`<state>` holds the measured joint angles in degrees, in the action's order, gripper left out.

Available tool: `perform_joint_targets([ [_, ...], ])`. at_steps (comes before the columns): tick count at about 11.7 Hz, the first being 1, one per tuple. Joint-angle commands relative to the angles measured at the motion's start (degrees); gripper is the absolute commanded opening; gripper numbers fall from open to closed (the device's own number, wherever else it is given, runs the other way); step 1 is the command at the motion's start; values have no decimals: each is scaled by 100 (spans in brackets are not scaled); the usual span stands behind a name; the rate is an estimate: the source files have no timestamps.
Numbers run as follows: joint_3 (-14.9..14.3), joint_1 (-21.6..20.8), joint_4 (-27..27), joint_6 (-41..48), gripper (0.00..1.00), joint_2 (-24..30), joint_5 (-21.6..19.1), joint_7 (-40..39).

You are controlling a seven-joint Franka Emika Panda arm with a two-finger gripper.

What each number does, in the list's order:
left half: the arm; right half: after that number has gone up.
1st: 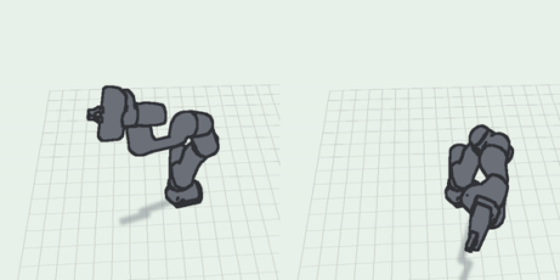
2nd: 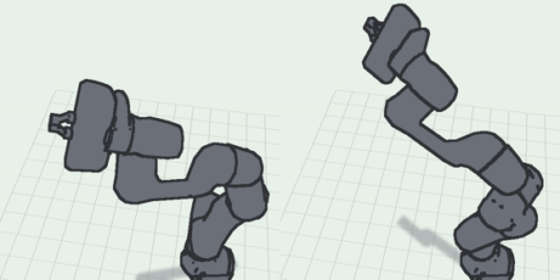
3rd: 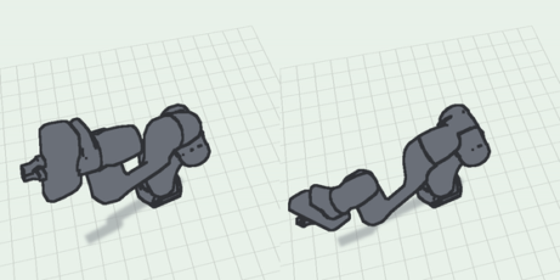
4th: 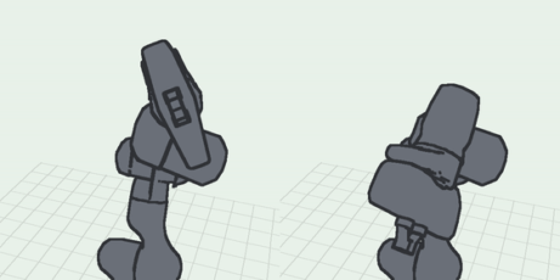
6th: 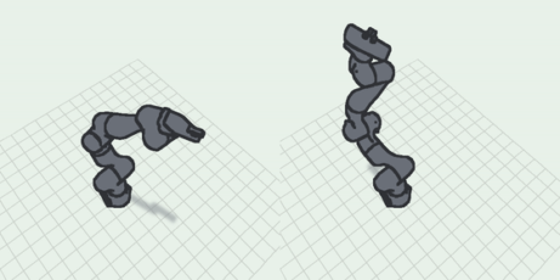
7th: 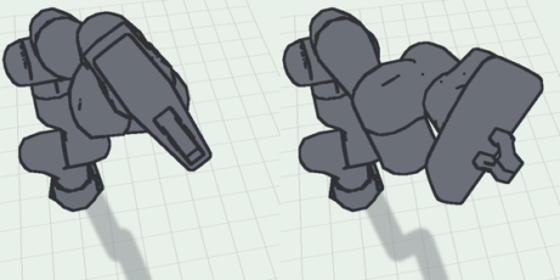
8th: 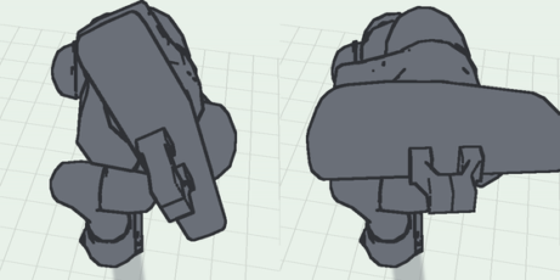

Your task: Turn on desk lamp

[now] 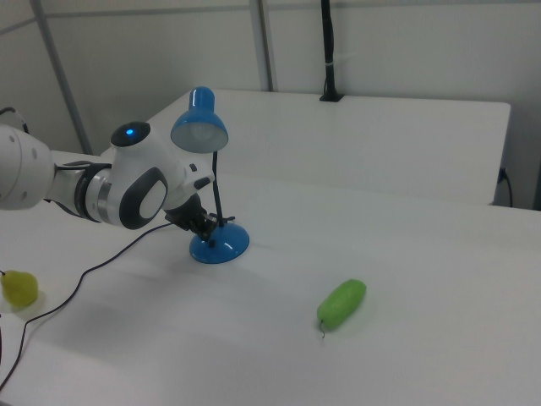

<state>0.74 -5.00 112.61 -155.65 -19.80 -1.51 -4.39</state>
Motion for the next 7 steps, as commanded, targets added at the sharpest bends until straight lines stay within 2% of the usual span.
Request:
perform_joint_targets([
  [1, -39, 16, -82, -149, 0, -155, 133, 105],
  [7, -47, 34, -90, -158, 0, -269, 177, 87],
])
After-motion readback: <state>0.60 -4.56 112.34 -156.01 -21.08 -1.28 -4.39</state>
